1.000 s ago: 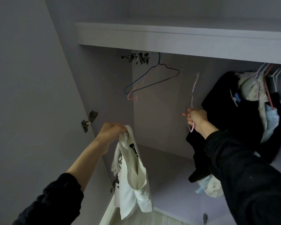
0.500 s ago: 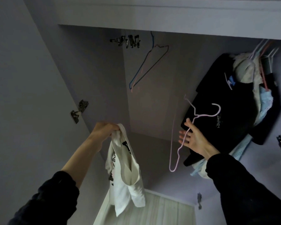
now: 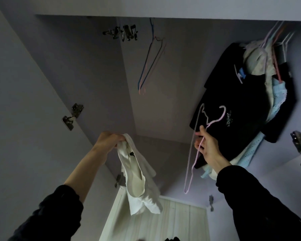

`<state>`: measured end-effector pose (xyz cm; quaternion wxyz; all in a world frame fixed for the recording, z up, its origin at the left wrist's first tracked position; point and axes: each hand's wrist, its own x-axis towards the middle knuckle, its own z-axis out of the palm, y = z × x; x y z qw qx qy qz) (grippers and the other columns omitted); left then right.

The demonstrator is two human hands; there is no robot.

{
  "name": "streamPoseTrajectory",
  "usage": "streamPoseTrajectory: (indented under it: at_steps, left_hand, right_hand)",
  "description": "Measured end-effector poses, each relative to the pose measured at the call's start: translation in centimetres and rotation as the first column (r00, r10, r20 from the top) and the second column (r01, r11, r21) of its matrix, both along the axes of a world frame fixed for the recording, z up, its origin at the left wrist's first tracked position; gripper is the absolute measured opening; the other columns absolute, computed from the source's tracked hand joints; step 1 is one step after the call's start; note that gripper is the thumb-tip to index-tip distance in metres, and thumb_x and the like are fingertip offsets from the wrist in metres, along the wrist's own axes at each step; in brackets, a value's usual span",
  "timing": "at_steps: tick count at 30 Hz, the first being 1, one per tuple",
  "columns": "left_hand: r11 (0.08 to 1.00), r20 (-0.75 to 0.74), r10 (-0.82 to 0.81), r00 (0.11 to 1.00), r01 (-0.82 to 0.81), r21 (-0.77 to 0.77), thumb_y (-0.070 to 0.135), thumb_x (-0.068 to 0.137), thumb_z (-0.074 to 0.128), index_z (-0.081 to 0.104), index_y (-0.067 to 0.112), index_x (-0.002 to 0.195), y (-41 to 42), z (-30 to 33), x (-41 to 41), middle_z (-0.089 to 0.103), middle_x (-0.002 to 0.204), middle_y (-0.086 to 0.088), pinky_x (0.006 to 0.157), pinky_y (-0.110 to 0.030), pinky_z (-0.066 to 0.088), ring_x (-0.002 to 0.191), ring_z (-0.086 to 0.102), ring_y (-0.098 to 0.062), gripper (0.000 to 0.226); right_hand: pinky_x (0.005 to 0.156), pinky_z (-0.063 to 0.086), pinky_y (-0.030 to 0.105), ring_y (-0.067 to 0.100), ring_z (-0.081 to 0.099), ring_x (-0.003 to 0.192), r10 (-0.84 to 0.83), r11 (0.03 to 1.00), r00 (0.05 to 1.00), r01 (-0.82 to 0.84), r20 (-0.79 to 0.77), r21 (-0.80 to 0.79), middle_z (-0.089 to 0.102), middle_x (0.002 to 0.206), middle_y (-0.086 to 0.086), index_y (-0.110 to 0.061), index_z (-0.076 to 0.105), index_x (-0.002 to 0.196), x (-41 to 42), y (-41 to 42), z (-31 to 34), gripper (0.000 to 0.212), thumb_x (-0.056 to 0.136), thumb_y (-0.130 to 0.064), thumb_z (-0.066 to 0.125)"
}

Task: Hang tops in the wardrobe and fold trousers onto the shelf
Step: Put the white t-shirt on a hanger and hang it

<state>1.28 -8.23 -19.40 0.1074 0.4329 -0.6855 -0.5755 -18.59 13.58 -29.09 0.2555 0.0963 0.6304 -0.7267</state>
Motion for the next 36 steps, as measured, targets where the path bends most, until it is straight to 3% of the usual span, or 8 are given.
streamPoseTrajectory:
  at_steps: [3,8,12,15,18,23,31,36]
  left_hand:
    - [1.0,0.005,-0.019,1.0,0.019,-0.01,-0.01,0.083,0.052,0.046,0.011,0.057,0.3,-0.1,-0.3,0.041,0.028,0.011,0.03,-0.007,0.026,0.025,0.038,0.002,0.035]
    - [1.0,0.001,-0.021,1.0,0.021,-0.024,-0.01,0.084,0.05,0.045,0.013,0.057,0.1,-0.2,-0.2,0.041,0.029,0.012,0.031,-0.007,0.027,0.026,0.039,0.002,0.035]
    - [0.999,-0.006,-0.03,1.0,0.03,-0.041,-0.012,0.083,0.051,0.046,0.012,0.058,0.3,-0.5,-0.1,0.04,0.028,0.011,0.031,-0.008,0.026,0.026,0.039,0.001,0.035]
    - [0.999,-0.011,0.031,0.999,-0.031,-0.017,-0.01,0.083,0.052,0.05,0.01,0.06,-0.1,-1.0,0.0,0.044,0.031,0.011,0.031,-0.009,0.029,0.027,0.042,0.001,0.031]
    - [0.995,-0.018,0.105,0.994,-0.105,-0.003,-0.006,0.086,0.052,0.053,0.009,0.063,-0.8,-1.6,-0.1,0.051,0.042,0.002,0.031,-0.011,0.032,0.033,0.047,-0.003,0.028]
    - [0.991,0.034,0.137,0.99,-0.136,-0.015,0.0,0.087,0.052,0.051,0.01,0.061,-1.1,-1.9,-0.7,0.043,0.027,0.011,0.027,-0.009,0.024,0.023,0.039,0.001,0.028]
    - [0.993,0.08,0.117,0.99,-0.114,-0.042,0.007,0.085,0.054,0.051,0.012,0.056,-1.3,-2.7,-0.9,0.042,0.028,0.009,0.027,-0.008,0.02,0.025,0.039,-0.001,0.029]
    - [0.993,0.066,0.102,0.993,-0.097,-0.072,0.008,0.084,0.054,0.058,0.01,0.062,-1.1,-2.6,-0.7,0.054,0.053,-0.004,0.028,-0.008,0.022,0.05,0.053,-0.017,0.023]
  right_hand:
    - [0.083,0.041,0.036,0.018,0.051,0.084,0.077,0.996,0.985,-0.082,0.152,0.033,0.053,0.087,0.003,-0.023,0.052,0.111,-1.2,0.9,-0.2,0.04,0.086,-0.054,0.057]
    - [0.058,0.03,0.026,0.011,0.026,0.047,0.171,0.958,0.933,-0.232,0.317,0.166,0.031,0.049,-0.005,-0.02,0.049,0.071,-0.7,0.3,-0.9,0.055,0.078,-0.075,0.048]
    - [0.048,0.015,0.022,0.009,0.019,0.035,0.167,0.906,0.956,-0.246,0.241,0.344,0.025,0.036,-0.009,-0.019,0.037,0.059,0.1,-0.6,-1.6,0.054,0.094,-0.06,0.035]
    - [0.039,0.013,0.02,0.006,0.018,0.026,0.108,0.966,0.972,-0.152,0.208,0.209,0.026,0.032,-0.008,-0.019,0.036,0.058,-0.5,-0.7,-2.0,0.049,0.099,-0.045,0.037]
    - [0.046,0.013,0.023,0.005,0.017,0.025,0.091,0.996,0.966,-0.09,0.241,-0.015,0.026,0.032,-0.007,-0.02,0.034,0.06,-0.6,-0.7,-1.1,0.047,0.099,-0.045,0.036]
    - [0.042,0.018,0.02,0.007,0.019,0.027,0.134,0.927,0.949,-0.017,0.287,-0.374,0.022,0.033,-0.007,-0.02,0.037,0.037,0.5,-1.5,1.4,0.068,0.1,-0.045,0.032]
    - [0.048,0.022,0.023,0.011,0.021,0.034,0.164,0.787,0.955,0.026,0.249,-0.616,0.021,0.037,-0.004,-0.019,0.032,0.035,3.0,-3.1,5.0,0.062,0.095,-0.031,0.041]
    - [0.05,0.023,0.024,0.011,0.02,0.036,0.176,0.743,0.96,0.017,0.22,-0.669,0.021,0.038,-0.004,-0.019,0.032,0.037,3.6,-4.4,6.1,0.061,0.096,-0.032,0.041]
